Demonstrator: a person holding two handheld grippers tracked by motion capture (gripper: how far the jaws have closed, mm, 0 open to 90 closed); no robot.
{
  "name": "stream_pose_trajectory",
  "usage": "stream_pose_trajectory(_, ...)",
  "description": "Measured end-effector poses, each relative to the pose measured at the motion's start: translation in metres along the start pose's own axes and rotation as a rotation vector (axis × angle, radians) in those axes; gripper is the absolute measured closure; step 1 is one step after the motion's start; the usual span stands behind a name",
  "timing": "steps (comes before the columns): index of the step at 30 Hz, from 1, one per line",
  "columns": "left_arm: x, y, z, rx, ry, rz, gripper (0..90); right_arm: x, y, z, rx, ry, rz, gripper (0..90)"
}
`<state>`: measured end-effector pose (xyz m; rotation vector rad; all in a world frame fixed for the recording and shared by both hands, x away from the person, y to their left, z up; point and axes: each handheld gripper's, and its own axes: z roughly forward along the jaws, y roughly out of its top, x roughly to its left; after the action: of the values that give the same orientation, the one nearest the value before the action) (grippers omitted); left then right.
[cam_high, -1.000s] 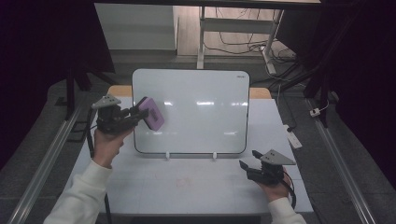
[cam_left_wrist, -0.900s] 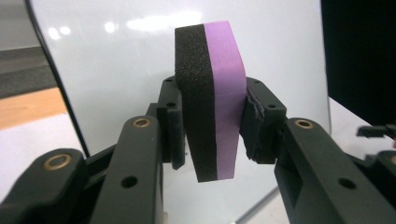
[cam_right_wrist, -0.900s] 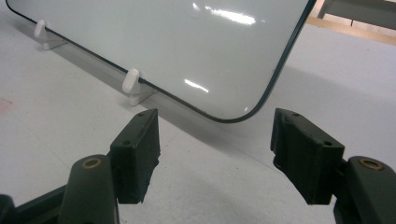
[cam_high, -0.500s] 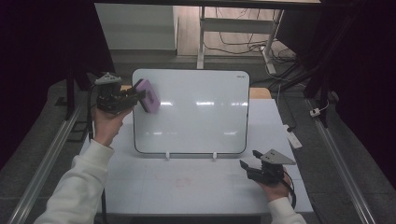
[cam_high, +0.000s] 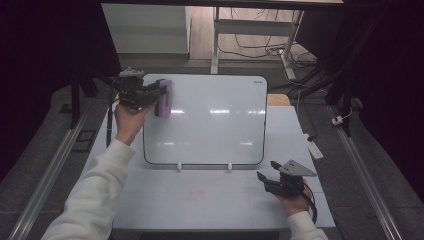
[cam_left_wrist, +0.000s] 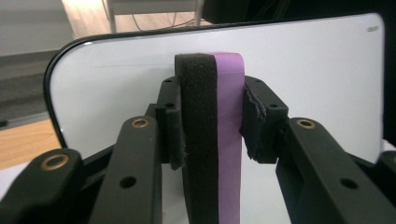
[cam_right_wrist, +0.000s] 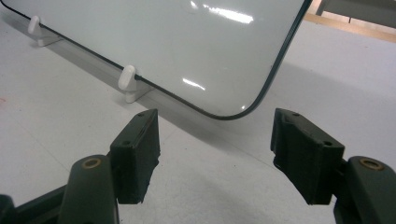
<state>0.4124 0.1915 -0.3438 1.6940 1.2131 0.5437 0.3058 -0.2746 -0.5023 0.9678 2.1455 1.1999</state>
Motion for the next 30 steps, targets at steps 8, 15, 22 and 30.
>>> stream_pose_trajectory(8, -0.012, -0.002, 0.009, 0.002, 0.066, 0.067, 62.1, 0.001, 0.000, 0.001, 0.006, 0.001, -0.005, 32.1)
stream_pose_trajectory(15, -0.017, -0.003, 0.010, 0.001, 0.080, 0.094, 58.0, 0.001, 0.000, 0.001, 0.006, -0.004, -0.009, 32.0)
stream_pose_trajectory(22, -0.017, -0.004, 0.006, -0.022, 0.063, 0.100, 52.9, 0.000, 0.000, 0.000, 0.003, -0.008, -0.009, 32.0)
stream_pose_trajectory(30, -0.010, -0.021, -0.026, -0.055, -0.131, 0.084, 44.0, -0.004, -0.001, -0.002, 0.003, -0.007, 0.000, 32.0)
